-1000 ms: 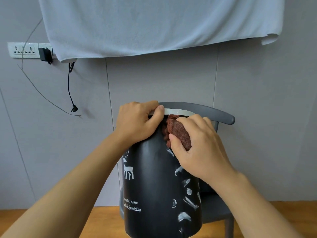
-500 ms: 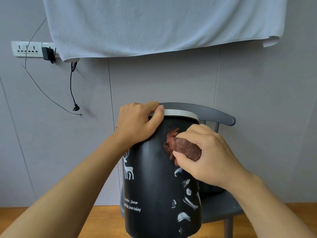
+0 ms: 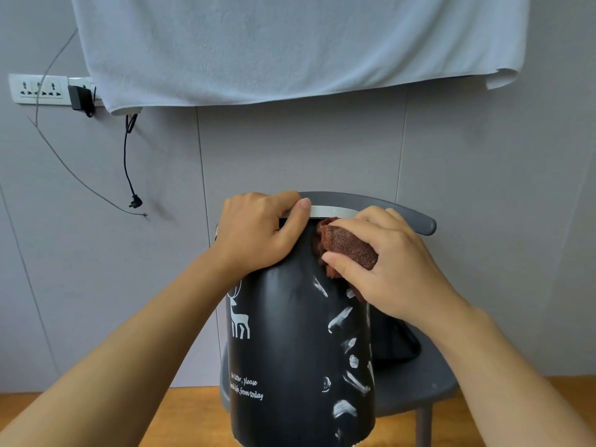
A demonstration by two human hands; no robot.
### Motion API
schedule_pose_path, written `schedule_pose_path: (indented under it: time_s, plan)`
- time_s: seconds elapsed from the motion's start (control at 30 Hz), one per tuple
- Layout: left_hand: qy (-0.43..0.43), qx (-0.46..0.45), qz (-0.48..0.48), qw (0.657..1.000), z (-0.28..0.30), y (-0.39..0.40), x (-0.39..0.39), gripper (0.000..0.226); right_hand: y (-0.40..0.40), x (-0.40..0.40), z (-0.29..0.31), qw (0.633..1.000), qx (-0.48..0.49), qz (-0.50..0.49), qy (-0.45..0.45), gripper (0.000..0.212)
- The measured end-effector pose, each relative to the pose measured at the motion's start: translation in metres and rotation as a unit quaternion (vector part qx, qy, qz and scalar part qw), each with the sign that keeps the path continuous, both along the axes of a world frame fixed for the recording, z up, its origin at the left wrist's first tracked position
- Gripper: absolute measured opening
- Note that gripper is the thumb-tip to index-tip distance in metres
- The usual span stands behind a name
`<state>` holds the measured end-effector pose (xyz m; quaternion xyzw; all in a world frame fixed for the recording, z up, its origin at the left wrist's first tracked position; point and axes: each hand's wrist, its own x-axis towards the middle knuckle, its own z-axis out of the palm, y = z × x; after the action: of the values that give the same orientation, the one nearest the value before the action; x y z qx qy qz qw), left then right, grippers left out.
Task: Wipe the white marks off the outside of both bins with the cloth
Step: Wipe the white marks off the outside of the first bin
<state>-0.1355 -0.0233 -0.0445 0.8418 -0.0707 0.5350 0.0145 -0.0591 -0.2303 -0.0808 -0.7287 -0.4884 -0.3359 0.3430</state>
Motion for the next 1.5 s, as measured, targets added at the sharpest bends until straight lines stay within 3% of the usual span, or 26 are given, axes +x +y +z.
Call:
schedule_pose_path:
  time_s: [0.27,0.53,0.77,0.9,0.97,1.13,1.3,1.37,1.43,1.5]
  plan:
    - [0.011,0.017,0.021,1.0,0.0,0.001,0.004,0.044,-0.014,-0.004,-0.008,0.993,-0.104,0.052,0.008,0.028]
    - [0.009,0.032,0.024,0.999,0.001,-0.011,0.0,0.042,-0.002,-0.009,0.001,0.999,0.041,0.004,-0.035,0.032]
    - [0.016,0.012,0.034,0.999,0.002,-0.001,0.004,0.047,-0.014,-0.017,-0.005,0.987,-0.156,0.046,-0.003,0.035]
    - [0.005,0.038,0.033,0.999,0.0,-0.006,0.006,0.045,-0.009,-0.013,-0.008,1.0,-0.012,0.012,-0.019,0.037]
    - [0.007,0.04,0.038,0.998,0.001,-0.007,0.007,0.046,-0.006,-0.012,-0.01,1.0,0.005,0.007,-0.008,0.038]
    - [0.011,0.022,0.052,0.998,0.001,-0.004,0.009,0.05,-0.024,-0.01,-0.021,0.983,-0.161,0.073,0.056,0.039]
    - [0.0,0.029,0.047,0.998,0.0,-0.008,0.009,0.045,-0.023,-0.008,-0.02,0.999,-0.008,0.017,0.03,0.034]
    - [0.001,0.027,0.052,0.998,0.0,-0.008,0.01,0.045,-0.024,-0.01,-0.02,0.997,-0.055,0.038,0.041,0.035]
    - [0.001,0.021,0.053,0.998,0.001,-0.006,0.01,0.046,-0.027,-0.014,-0.024,0.984,-0.16,0.064,0.051,0.037]
    - [0.003,0.012,0.051,0.999,0.0,-0.003,0.009,0.048,-0.025,-0.014,-0.026,0.983,-0.17,0.062,0.038,0.038]
